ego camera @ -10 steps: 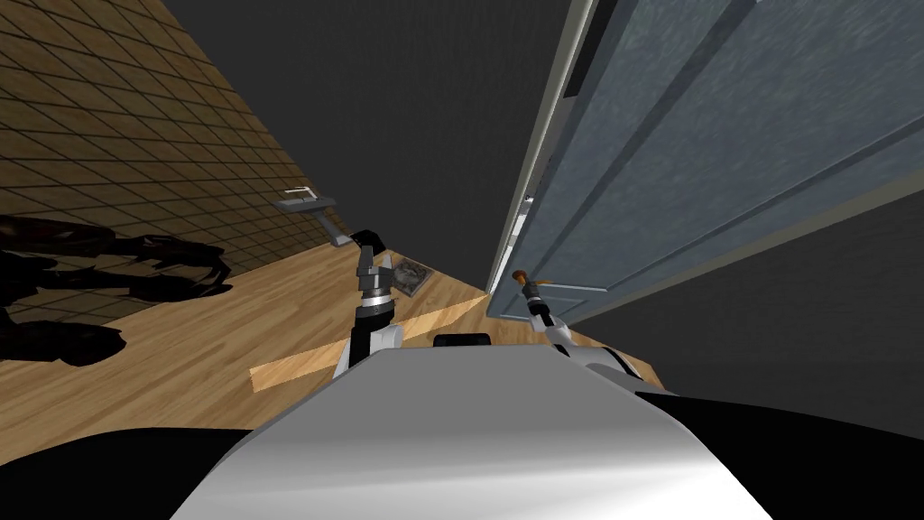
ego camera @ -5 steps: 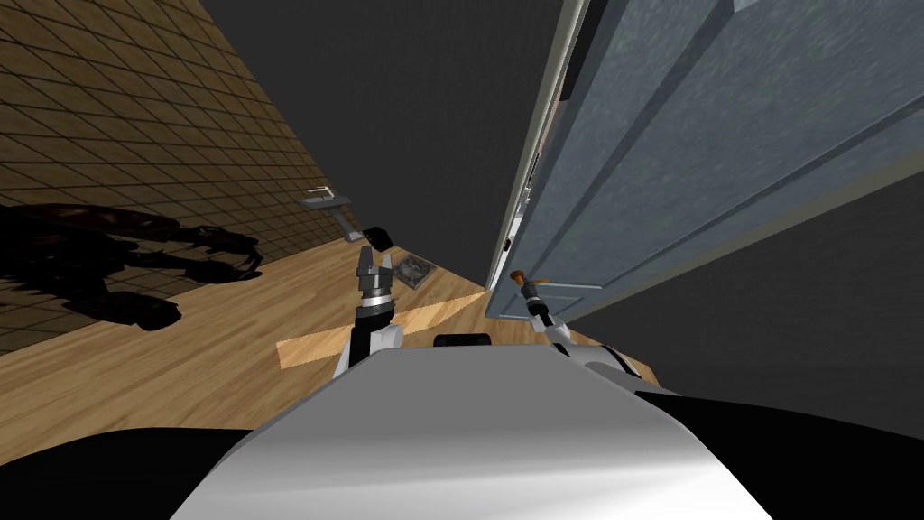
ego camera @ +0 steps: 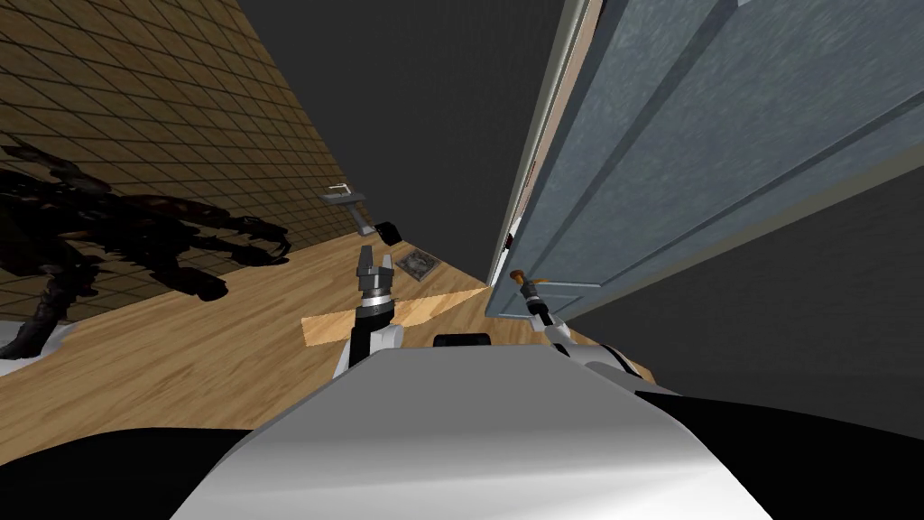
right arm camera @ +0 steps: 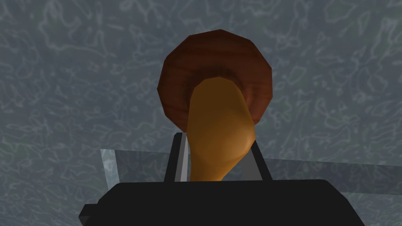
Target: Pull the door open
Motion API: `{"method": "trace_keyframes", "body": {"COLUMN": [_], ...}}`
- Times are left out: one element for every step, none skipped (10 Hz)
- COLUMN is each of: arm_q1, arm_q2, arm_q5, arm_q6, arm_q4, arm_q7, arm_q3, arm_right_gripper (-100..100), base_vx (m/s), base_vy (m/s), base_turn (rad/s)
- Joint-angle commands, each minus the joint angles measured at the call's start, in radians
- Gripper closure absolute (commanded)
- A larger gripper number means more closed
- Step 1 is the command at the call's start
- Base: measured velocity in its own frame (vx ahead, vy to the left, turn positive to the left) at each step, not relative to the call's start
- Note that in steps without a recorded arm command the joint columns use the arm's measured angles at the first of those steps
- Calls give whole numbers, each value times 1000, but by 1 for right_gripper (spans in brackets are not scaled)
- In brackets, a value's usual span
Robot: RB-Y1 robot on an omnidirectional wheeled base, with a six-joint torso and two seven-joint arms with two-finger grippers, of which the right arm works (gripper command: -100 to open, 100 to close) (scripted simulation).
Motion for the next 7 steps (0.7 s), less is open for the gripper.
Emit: {"method": "trace_keyframes", "body": {"arm_q1": [-2, -2, -2, -3, -3, -3, -3], "arm_q2": [1, 0, -1, -2, -2, -3, -3], "arm_q5": [-5, -8, -11, -14, -16, -18, -19], "arm_q6": [-1, -1, -1, 0, 0, 0, 0], "arm_q4": [1, 0, -2, -3, -4, -5, -5], "arm_q7": [3, 4, 4, 5, 5, 6, 6], "arm_q3": [11, 17, 23, 27, 31, 34, 36], "arm_right_gripper": [100, 100, 100, 100, 100, 100, 100], "base_vx": [-215, -197, -191, -213, -197, -192, -174], "base_vy": [-79, -92, -118, -130, -93, -69, -78], "base_turn": [175, 173, 157, 146, 122, 84, 59]}}
